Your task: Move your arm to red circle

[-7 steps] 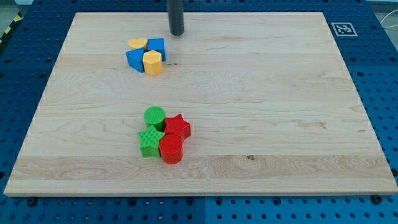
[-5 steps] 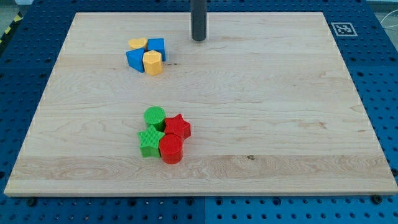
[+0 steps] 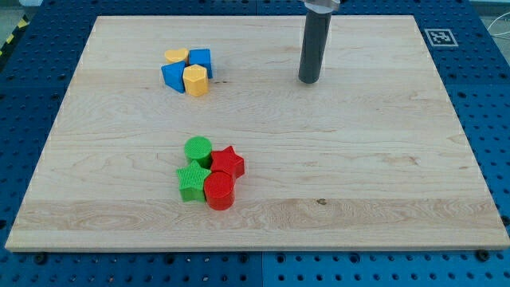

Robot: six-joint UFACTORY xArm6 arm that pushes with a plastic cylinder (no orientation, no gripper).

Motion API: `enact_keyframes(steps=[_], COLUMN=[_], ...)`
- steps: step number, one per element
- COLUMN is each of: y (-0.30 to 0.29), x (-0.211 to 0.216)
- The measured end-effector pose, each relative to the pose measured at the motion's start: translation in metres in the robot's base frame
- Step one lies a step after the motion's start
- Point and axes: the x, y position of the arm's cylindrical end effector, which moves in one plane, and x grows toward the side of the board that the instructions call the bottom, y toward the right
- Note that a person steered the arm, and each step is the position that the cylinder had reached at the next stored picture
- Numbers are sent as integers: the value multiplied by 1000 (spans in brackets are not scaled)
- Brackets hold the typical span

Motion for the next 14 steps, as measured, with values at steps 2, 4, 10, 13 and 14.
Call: enact_keyframes(steps=[2, 4, 10, 13, 14], y=[17, 17, -95, -76, -49], x=[69, 89, 132, 149, 180])
